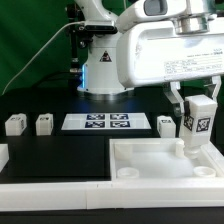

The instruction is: Assemble one leg

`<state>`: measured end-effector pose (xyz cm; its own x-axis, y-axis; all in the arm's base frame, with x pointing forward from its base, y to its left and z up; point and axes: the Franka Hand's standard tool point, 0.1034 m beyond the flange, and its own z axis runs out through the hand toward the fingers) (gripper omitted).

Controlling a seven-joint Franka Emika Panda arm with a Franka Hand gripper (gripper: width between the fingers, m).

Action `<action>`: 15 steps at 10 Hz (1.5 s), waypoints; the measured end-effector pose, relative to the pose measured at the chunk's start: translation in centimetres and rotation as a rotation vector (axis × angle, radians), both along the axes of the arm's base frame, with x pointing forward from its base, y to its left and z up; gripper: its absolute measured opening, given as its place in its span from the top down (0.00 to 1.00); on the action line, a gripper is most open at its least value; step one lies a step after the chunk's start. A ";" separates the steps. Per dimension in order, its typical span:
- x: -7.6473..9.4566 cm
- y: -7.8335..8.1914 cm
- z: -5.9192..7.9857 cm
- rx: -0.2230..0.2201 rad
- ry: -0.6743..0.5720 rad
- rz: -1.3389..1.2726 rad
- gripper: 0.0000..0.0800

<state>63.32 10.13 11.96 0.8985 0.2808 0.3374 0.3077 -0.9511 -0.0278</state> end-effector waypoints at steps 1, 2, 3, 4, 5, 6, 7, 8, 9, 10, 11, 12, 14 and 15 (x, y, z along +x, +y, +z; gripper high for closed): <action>-0.1 0.8 -0.2 0.006 0.003 -0.004 0.63; 0.0 1.1 -0.3 0.006 0.003 0.001 0.63; 0.3 1.4 -0.4 0.008 0.000 0.005 0.63; 0.7 1.5 -0.6 0.009 -0.001 0.006 0.63; 0.6 1.3 -0.9 0.008 0.002 0.006 0.63; 0.5 1.4 -1.1 0.007 0.005 0.007 0.63; 0.4 1.4 -1.2 0.007 0.007 0.008 0.63; 0.4 1.5 -1.3 0.007 0.009 0.008 0.63; 0.3 1.5 -1.6 0.007 0.012 0.009 0.63; 0.1 1.5 -1.9 0.007 0.016 0.009 0.63; 0.1 1.5 -2.1 0.007 0.020 0.009 0.63; 0.0 1.4 -2.4 0.006 0.024 0.008 0.63; -0.2 1.4 -2.8 0.006 0.030 0.007 0.63; -0.2 1.4 -3.0 0.006 0.033 0.007 0.63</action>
Offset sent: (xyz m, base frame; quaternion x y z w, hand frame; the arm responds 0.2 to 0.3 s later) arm 0.0242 0.0091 -0.0043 0.0053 0.0169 -0.0028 0.9998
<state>63.07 11.49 8.97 0.9070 0.2855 0.3095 0.3135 -0.9486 -0.0436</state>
